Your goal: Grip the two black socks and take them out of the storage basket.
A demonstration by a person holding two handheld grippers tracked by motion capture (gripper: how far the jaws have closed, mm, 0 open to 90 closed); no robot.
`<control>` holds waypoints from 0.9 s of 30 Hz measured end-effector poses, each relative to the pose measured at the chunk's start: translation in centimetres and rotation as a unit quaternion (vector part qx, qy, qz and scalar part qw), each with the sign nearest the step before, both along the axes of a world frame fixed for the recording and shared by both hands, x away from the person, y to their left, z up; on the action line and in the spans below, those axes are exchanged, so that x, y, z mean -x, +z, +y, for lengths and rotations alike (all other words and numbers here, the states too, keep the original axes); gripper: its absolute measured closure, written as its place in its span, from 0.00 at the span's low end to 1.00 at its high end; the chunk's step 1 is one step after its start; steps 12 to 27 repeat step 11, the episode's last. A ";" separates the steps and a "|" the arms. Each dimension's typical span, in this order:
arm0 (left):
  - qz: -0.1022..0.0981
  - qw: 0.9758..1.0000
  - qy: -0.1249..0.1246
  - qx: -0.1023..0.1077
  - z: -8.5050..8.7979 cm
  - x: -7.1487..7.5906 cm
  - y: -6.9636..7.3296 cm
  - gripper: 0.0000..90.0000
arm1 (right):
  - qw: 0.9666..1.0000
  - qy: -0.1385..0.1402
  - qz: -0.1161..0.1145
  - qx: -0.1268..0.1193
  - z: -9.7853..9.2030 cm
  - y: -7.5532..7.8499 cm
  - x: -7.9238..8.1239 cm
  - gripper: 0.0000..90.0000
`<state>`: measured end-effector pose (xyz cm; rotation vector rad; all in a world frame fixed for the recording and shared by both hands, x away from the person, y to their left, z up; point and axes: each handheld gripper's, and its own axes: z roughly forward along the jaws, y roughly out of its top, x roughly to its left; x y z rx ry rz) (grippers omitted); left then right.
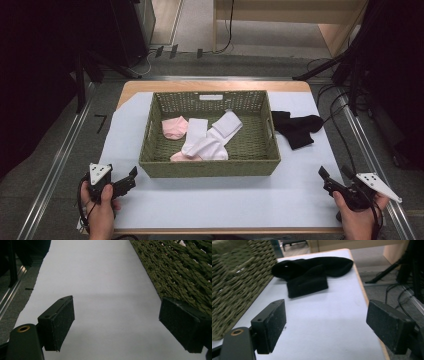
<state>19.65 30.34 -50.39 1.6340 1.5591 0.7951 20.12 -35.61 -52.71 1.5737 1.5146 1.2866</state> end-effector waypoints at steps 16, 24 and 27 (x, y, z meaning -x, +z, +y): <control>0.000 1.000 -0.001 0.000 0.0 0.0 0.0 0.16 | 0.999 0.019 0.014 0.036 0.7 0.1 -0.3 0.21; 0.000 1.000 -0.001 0.000 0.0 0.0 0.0 0.16 | 0.999 0.019 0.014 0.036 0.7 0.1 -0.3 0.21; 0.000 1.000 -0.001 0.000 0.0 0.0 0.0 0.16 | 0.999 0.019 0.014 0.036 0.7 0.1 -0.3 0.21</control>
